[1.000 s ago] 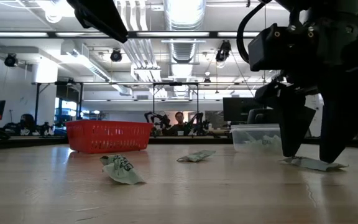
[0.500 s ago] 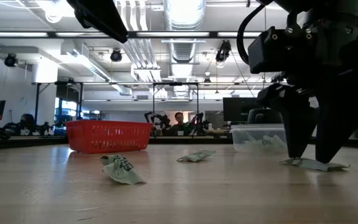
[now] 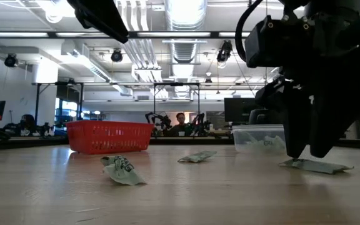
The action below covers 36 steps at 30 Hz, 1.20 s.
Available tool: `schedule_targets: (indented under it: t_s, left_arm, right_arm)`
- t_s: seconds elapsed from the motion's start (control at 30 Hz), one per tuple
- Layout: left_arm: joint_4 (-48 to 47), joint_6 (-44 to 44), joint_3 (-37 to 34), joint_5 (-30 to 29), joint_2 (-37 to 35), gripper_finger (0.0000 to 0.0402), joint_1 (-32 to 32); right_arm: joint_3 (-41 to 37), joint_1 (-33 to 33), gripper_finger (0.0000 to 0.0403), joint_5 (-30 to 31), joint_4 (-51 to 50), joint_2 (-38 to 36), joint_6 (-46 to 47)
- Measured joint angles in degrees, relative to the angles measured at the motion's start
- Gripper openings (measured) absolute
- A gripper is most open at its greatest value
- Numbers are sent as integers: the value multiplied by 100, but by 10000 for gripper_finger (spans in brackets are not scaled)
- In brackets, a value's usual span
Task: Pick and place items into bin
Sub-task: Put the stevia packet into the transparent bin
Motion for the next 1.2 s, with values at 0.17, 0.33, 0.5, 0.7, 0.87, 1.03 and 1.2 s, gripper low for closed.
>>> schedule_targets:
  t_s: [0.17, 0.33, 0.5, 0.7, 0.87, 1.03, 1.2]
  left_arm:
    - [-2, 0, 0, 0, 0, 125, 0]
    - [-2, 0, -30, 0, 0, 125, 0]
    - [-2, -2, -76, 0, 0, 125, 0]
    - [0, -2, -81, 0, 0, 125, 0]
    - [2, 0, -83, 0, 0, 125, 1]
    - [2, 0, -85, 0, 0, 125, 2]
    - [4, 0, -87, 0, 0, 125, 0]
  right_arm:
    - [0, 0, 199, -189, 103, 0, 8]
    - [0, 0, 250, -200, 94, 0, 49]
    - [0, -2, 281, -137, -51, 0, 366]
    - [0, 8, 287, -113, -327, -2, 843]
    - [2, 13, 282, -66, -289, 65, 1152]
    - [78, 99, 281, -47, -279, 214, 1192]
    - [255, 142, 273, 71, -495, 352, 1255]
